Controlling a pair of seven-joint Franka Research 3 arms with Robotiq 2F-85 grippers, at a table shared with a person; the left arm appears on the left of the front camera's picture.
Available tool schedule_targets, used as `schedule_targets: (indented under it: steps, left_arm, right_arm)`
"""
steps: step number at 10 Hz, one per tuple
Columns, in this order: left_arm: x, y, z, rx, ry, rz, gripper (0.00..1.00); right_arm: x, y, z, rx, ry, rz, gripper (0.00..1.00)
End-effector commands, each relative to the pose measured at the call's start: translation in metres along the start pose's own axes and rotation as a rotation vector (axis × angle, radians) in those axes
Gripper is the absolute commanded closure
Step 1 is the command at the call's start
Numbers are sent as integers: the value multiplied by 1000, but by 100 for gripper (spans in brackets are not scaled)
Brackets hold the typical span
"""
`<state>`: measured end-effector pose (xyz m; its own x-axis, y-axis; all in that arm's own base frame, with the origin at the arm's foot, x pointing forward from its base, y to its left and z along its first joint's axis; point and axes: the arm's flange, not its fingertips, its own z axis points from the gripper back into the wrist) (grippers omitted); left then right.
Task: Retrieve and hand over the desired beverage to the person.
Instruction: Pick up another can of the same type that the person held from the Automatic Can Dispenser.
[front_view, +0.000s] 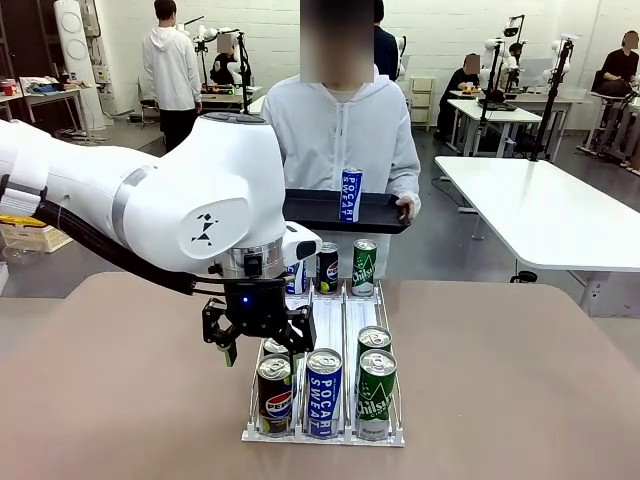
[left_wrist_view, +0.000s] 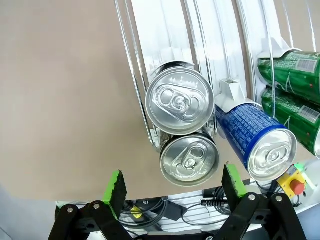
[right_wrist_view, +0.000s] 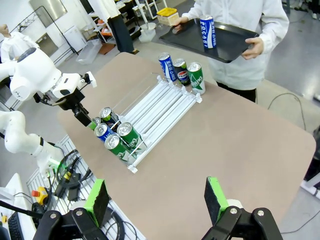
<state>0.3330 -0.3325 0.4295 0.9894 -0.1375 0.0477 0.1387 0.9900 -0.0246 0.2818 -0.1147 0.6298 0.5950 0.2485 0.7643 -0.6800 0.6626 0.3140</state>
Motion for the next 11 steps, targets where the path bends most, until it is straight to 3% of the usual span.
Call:
schedule_targets:
  steps: [1,11]
  left_arm:
    - [5,-8,-8,28,-4,26,0]
    - [11,-20,-21,33,10,74,0]
  right_arm:
    - [1,-2,-1,24,-19,9,0]
    - [1,-2,-1,24,-19,9,0]
